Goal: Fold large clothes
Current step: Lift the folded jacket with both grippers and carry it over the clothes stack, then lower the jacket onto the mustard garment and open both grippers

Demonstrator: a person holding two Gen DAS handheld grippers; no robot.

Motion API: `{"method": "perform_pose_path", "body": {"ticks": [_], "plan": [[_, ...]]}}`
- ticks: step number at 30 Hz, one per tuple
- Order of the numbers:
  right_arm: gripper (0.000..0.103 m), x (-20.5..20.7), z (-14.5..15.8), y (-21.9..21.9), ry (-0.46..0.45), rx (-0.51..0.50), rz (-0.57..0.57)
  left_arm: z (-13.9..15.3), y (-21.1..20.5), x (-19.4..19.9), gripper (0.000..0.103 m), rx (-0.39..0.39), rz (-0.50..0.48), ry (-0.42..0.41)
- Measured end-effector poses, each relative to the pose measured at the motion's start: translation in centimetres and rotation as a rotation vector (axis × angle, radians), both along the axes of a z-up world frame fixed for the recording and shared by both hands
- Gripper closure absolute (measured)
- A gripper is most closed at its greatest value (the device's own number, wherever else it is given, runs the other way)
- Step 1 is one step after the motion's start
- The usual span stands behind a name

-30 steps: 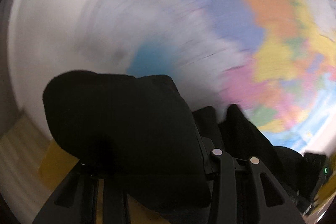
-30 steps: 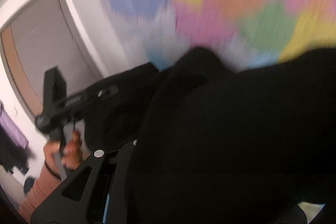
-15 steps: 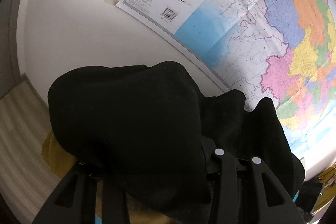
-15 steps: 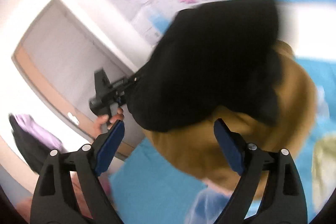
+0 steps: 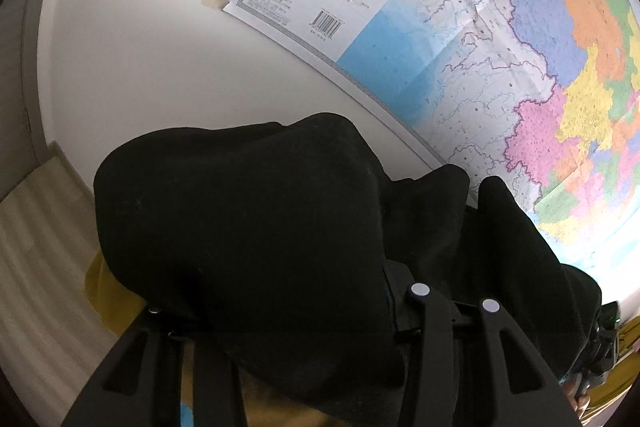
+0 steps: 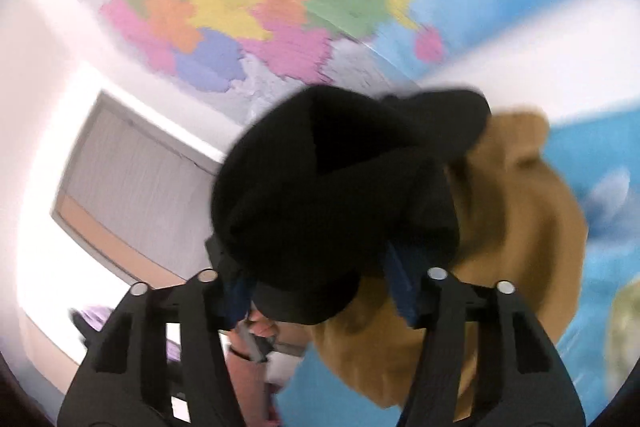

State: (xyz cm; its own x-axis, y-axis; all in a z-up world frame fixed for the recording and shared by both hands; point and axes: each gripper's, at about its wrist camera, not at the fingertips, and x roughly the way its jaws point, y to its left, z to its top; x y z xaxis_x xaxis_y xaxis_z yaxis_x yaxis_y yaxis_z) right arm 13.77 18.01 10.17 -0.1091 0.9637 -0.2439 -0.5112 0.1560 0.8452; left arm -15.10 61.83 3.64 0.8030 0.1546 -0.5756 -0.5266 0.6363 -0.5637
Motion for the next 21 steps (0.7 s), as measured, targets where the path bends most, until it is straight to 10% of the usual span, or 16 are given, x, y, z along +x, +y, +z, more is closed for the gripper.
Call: {"method": "perform_pose_path", "body": {"ticks": [7,12,21], "plan": [[0.069,-5.9,4.5,-2.3,-0.667,-0.084,-0.020,-0.3,0.1,-0.3,0.060,-0.007,-0.009,-0.003],[0.035,-4.1,-2.1,-4.4,-0.512,-0.328,0.051,-0.4,0.0,-0.5,0.059,0.000,-0.030,-0.004],[0.005,-0.6,-2.7,-7.0,-0.010,-0.069,0.063,-0.4,0.0,-0.3,0.058,0.000,-0.018,0.009]]}}
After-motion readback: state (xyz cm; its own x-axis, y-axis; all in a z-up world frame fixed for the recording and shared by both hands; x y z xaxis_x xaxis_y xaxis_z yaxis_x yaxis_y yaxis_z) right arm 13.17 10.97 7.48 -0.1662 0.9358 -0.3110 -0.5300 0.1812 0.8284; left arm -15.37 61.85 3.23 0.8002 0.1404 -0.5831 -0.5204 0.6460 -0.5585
